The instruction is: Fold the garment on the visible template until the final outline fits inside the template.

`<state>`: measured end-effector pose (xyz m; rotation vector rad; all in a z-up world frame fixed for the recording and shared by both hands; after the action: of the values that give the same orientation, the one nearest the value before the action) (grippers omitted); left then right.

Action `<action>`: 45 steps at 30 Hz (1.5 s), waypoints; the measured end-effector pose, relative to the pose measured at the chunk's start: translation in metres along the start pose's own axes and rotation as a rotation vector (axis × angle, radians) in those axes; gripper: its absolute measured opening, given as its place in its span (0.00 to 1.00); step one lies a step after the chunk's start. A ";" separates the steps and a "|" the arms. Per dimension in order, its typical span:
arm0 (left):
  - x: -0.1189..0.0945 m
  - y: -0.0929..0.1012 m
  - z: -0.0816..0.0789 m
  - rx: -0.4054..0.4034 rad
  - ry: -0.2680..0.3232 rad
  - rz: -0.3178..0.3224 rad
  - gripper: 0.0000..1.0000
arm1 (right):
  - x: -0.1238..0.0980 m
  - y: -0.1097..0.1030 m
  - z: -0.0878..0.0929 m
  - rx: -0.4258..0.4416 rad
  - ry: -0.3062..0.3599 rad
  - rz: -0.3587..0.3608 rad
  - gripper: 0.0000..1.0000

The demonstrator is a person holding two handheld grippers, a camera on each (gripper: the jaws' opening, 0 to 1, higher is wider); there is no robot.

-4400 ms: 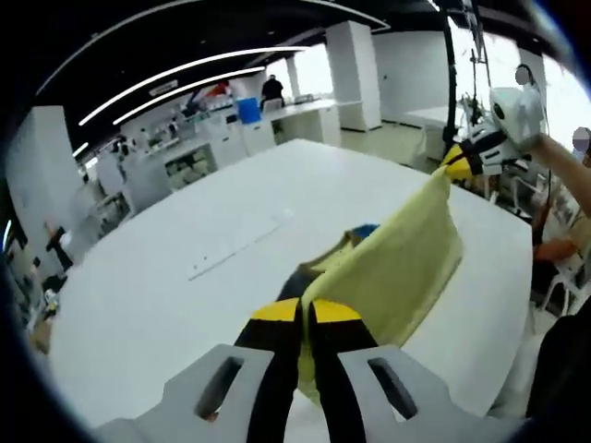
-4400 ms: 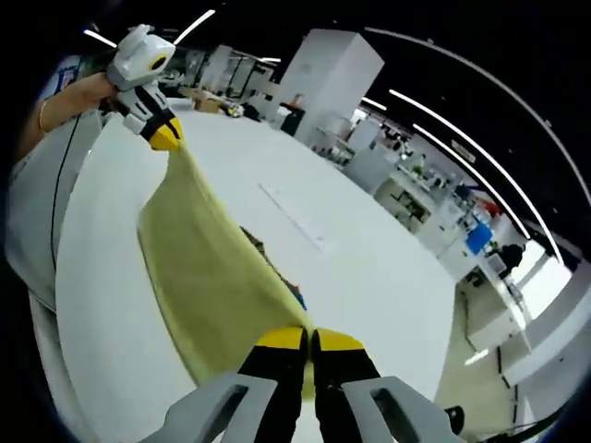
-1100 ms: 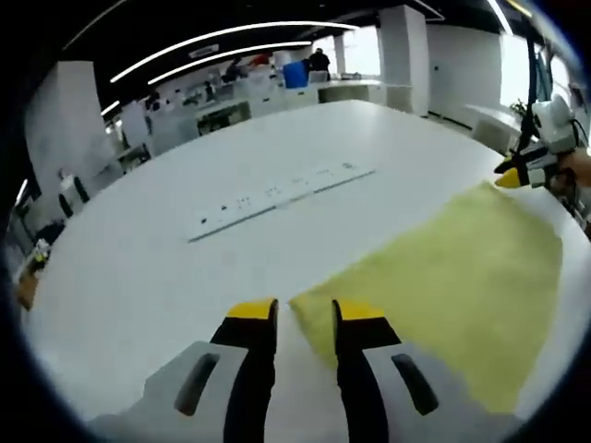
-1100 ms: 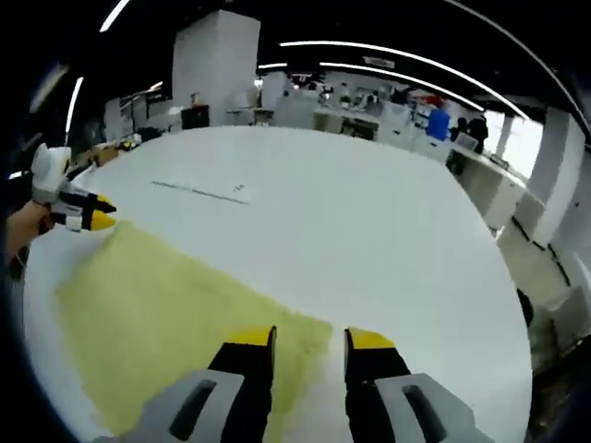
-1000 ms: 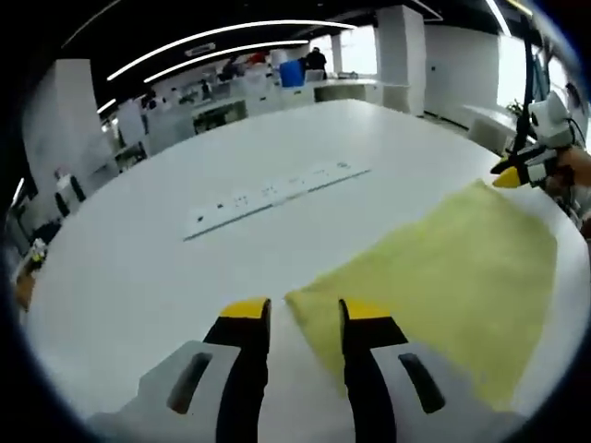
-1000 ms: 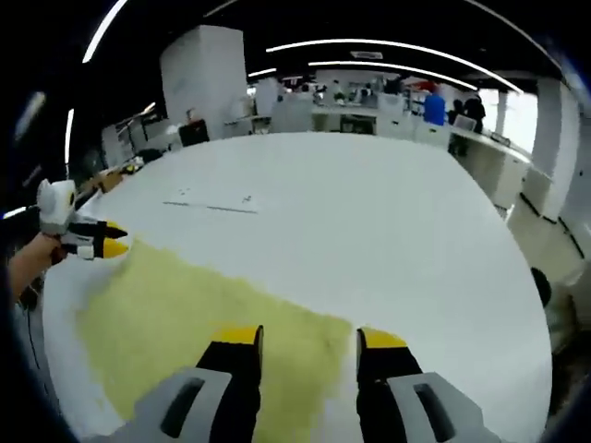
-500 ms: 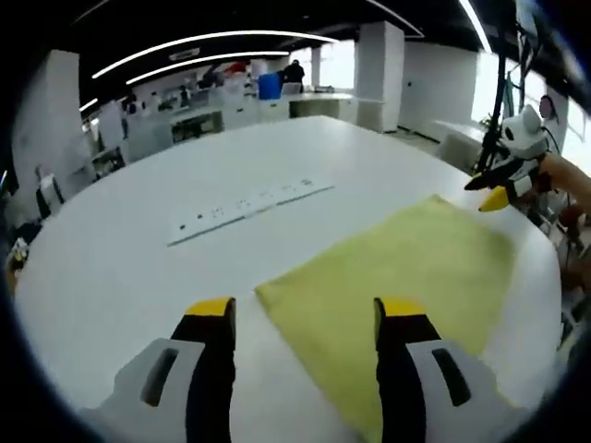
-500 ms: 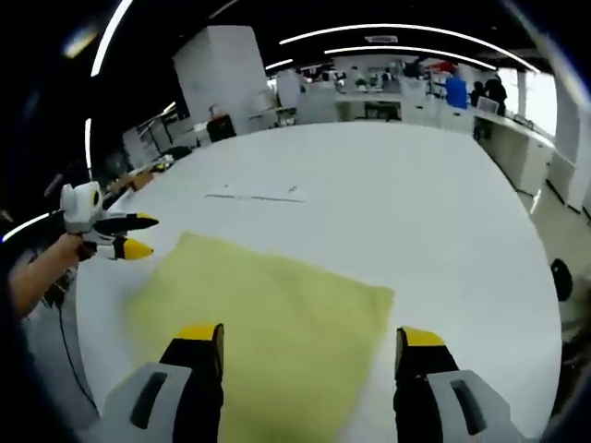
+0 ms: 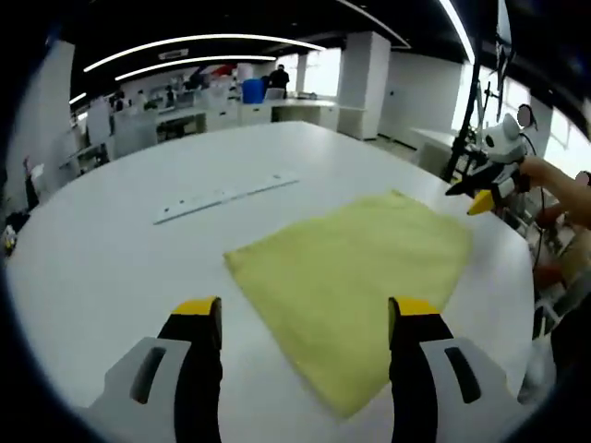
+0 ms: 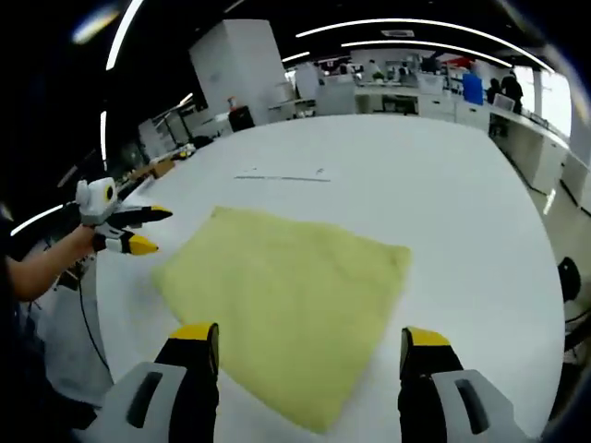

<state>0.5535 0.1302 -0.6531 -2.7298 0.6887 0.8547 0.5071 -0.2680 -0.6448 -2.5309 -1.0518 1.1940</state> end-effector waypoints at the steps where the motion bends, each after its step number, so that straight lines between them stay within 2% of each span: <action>1: -0.003 0.000 0.003 -0.001 -0.003 0.003 0.70 | -0.001 -0.001 0.001 0.001 -0.002 0.000 0.78; 7: -0.019 0.004 0.017 0.000 -0.023 0.031 0.68 | -0.011 -0.003 0.023 -0.002 -0.018 -0.023 0.76; 15: -0.031 0.010 0.041 -0.003 -0.074 0.061 0.60 | -0.019 -0.007 0.044 -0.009 -0.001 -0.047 0.66; 17: -0.031 0.011 0.045 -0.018 -0.059 0.064 0.56 | -0.019 -0.008 0.049 -0.030 -0.005 -0.065 0.60; 21: -0.030 0.015 0.054 -0.033 -0.068 0.075 0.49 | -0.016 -0.007 0.060 -0.036 -0.027 -0.064 0.51; 23: -0.030 0.016 0.058 -0.041 -0.079 0.070 0.45 | -0.015 -0.006 0.064 -0.021 -0.032 -0.056 0.46; 26: -0.030 0.017 0.063 -0.108 -0.099 0.077 0.38 | -0.012 -0.004 0.072 0.018 -0.055 -0.032 0.35; 29: -0.028 0.017 0.065 -0.129 -0.096 0.064 0.33 | -0.010 -0.002 0.075 0.041 -0.019 -0.020 0.25; 32: -0.025 0.017 0.069 -0.133 -0.102 0.060 0.27 | -0.007 0.000 0.077 0.060 -0.011 -0.007 0.24; 35: -0.022 0.016 0.072 -0.129 -0.102 0.057 0.11 | -0.006 0.003 0.077 0.055 0.008 0.015 0.17; 36: -0.022 0.017 0.073 -0.141 -0.113 0.054 0.09 | -0.005 0.004 0.076 0.059 0.012 0.022 0.14; 38: -0.021 0.017 0.072 -0.125 -0.084 0.048 0.08 | -0.005 0.007 0.075 0.064 0.013 0.039 0.07; 40: -0.022 0.019 0.071 -0.109 -0.084 0.061 0.05 | -0.006 0.008 0.074 0.058 0.022 0.040 0.01; 45: -0.021 0.018 0.073 -0.106 -0.093 0.051 0.03 | -0.006 0.009 0.075 0.051 0.017 0.035 0.00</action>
<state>0.4940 0.1455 -0.7007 -2.7540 0.7166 1.0516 0.4549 -0.2899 -0.6947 -2.5261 -0.9647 1.1899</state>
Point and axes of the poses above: the point that each gripper's makers call its tool centre point, and the gripper's own axes: x roughly forward along the fingers, y roughly to its right, z roughly out of its underside, the point moved 10 cm from there along -x, roughly backward along the fingers, and after that the axes turned 14 degrees about -z, right-handed, at the moved point
